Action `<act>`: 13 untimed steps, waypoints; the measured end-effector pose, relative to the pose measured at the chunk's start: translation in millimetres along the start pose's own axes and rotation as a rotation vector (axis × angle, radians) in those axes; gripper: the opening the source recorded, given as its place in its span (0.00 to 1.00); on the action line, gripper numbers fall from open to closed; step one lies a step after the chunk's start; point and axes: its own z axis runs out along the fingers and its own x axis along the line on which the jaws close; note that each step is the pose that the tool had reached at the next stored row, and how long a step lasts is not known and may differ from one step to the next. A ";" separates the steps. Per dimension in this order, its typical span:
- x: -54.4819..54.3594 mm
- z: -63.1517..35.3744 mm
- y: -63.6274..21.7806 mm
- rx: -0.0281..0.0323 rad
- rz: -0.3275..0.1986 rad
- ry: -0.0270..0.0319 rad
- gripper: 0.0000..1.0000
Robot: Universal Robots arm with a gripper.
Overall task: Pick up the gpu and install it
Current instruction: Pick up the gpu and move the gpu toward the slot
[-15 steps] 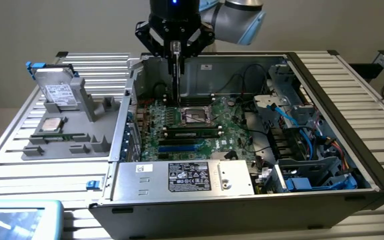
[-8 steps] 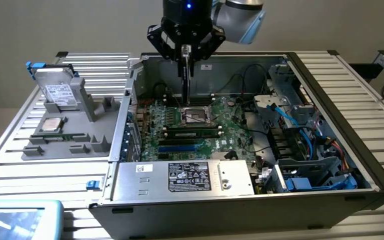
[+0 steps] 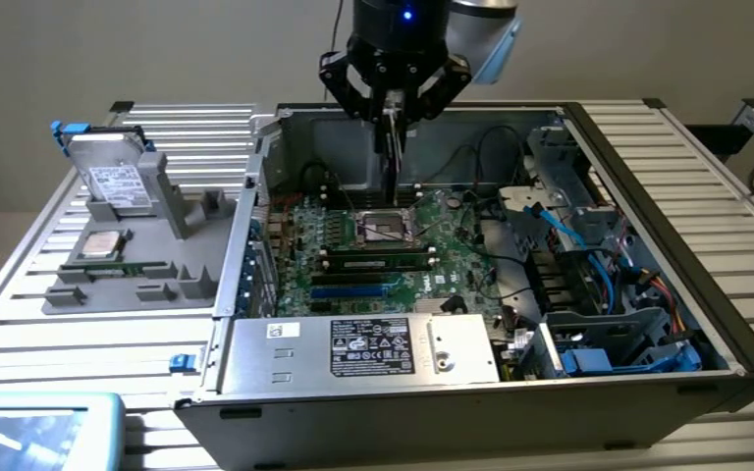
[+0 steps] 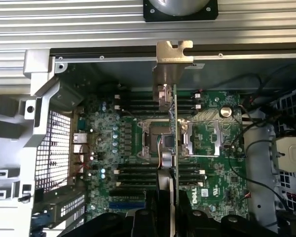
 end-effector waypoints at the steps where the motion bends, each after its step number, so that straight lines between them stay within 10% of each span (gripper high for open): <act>1: -2.8 0.0 -0.2 -0.0001 0.000 0.0001 0.28; 13: -14.4 -0.3 -1.7 0.0005 -0.042 0.0093 0.28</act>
